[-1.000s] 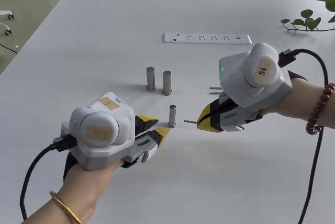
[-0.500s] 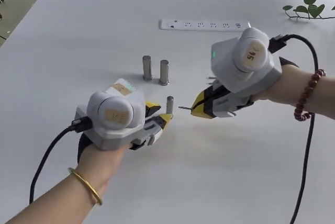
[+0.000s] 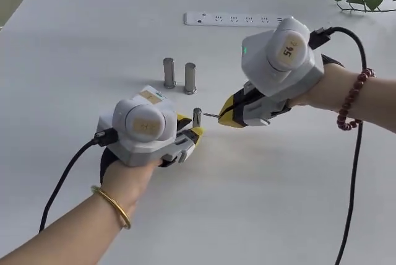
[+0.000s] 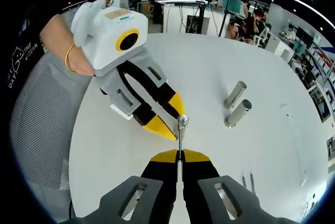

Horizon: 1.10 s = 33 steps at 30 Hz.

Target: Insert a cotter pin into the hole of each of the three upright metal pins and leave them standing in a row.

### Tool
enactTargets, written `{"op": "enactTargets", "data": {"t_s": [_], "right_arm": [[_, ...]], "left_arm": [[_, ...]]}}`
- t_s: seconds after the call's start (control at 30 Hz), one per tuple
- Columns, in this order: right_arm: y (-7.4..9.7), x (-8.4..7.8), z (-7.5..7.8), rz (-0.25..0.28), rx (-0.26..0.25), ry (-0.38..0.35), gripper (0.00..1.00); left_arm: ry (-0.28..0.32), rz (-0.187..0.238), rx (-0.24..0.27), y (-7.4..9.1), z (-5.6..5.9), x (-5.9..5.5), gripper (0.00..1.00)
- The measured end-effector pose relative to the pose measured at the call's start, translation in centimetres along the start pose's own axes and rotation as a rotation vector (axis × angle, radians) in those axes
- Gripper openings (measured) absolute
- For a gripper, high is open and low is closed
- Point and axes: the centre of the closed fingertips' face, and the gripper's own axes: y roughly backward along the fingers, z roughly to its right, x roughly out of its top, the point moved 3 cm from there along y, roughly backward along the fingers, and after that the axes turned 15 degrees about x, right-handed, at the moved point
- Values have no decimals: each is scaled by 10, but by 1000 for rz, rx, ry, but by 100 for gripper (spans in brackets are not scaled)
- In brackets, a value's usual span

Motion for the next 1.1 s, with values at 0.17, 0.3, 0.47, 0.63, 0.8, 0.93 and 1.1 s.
{"op": "enactTargets", "data": {"t_s": [0.17, 0.3, 0.47, 0.63, 0.8, 0.93, 1.1], "right_arm": [[-2, 1, 2, 1, 5, 1, 0], [-4, 1, 4, -1, 7, -1, 0], [-5, 1, 6, -2, 6, 2, 0], [-8, 5, 4, -5, 7, 13, 0], [-10, 6, 8, -20, 7, 33, 0], [-10, 7, 8, -29, 5, 44, 0], [-10, 9, 8, -58, -4, 77, 0]], "left_arm": [[10, 5, -4, -2, 0, 1, 13], [10, -6, -8, -5, 2, -2, 9], [11, -8, -1, -6, 2, -3, 8], [15, -7, 8, -7, 2, -3, 7], [5, -6, 15, -7, 2, -4, 7], [-1, -5, 19, -7, 2, -3, 7], [-23, 0, 31, -7, 3, -3, 7]]}}
